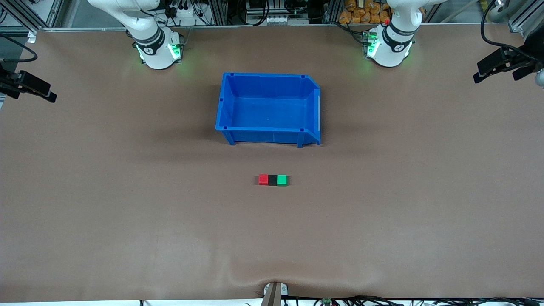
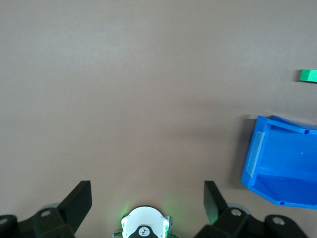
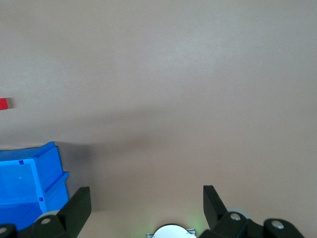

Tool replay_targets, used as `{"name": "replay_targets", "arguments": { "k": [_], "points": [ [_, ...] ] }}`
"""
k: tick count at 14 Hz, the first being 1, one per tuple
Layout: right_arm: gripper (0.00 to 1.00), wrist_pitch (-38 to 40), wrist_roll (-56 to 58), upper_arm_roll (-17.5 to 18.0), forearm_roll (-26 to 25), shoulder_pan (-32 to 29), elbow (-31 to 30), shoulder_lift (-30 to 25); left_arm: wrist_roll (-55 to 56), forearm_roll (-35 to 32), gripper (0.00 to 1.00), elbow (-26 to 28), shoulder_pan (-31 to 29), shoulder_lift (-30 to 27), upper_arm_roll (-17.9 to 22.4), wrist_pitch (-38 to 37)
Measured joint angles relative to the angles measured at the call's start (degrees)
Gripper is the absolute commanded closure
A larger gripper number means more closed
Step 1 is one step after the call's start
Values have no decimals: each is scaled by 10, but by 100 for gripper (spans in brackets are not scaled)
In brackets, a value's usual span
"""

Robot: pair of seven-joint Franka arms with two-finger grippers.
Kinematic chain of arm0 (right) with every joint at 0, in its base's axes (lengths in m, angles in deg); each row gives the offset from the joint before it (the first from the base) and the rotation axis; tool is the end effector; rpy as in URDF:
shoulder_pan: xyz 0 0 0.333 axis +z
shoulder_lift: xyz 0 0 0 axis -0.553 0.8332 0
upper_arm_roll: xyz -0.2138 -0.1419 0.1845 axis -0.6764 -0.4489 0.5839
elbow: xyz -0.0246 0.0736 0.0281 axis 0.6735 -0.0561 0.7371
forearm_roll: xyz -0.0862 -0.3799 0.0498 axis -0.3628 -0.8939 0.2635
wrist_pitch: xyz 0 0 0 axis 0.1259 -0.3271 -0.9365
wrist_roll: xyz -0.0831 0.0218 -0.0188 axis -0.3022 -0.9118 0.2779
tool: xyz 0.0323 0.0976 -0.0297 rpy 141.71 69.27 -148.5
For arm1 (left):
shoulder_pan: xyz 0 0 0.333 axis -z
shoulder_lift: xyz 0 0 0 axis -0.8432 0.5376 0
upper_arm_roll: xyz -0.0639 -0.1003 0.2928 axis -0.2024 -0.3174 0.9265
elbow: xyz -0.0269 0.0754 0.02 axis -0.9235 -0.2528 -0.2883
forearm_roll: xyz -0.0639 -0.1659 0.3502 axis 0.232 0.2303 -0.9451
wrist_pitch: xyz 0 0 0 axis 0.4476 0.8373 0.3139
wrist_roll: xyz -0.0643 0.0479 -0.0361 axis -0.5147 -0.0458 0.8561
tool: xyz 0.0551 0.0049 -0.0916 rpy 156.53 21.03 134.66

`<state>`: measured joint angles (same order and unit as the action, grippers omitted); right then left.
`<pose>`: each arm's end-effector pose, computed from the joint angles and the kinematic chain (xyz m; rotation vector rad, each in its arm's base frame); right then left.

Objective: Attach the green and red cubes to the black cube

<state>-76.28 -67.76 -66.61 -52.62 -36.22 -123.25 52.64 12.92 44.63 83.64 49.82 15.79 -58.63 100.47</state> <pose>0.5259 -0.0344 0.6543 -3.1065 0.2079 0.1305 0.5014 -0.0144 0.6757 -3.1266 -0.0919 0.0647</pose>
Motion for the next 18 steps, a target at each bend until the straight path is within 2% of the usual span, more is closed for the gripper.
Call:
{"name": "replay_targets", "arguments": {
  "k": [3, 7, 18],
  "points": [
    [0, 0, 0, 0, 0, 0, 0, 0, -1, -6, 0, -7, 43, 16, 40, 1],
    [0, 0, 2, 1, 0, 0, 0, 0, 0, -20, 0, -36, 86, 55, 64, 7],
    [0, 10, 33, 1, 0, 1, 0, 0, -8, -21, 0, -64, 95, 62, 67, 8]
  ]
}}
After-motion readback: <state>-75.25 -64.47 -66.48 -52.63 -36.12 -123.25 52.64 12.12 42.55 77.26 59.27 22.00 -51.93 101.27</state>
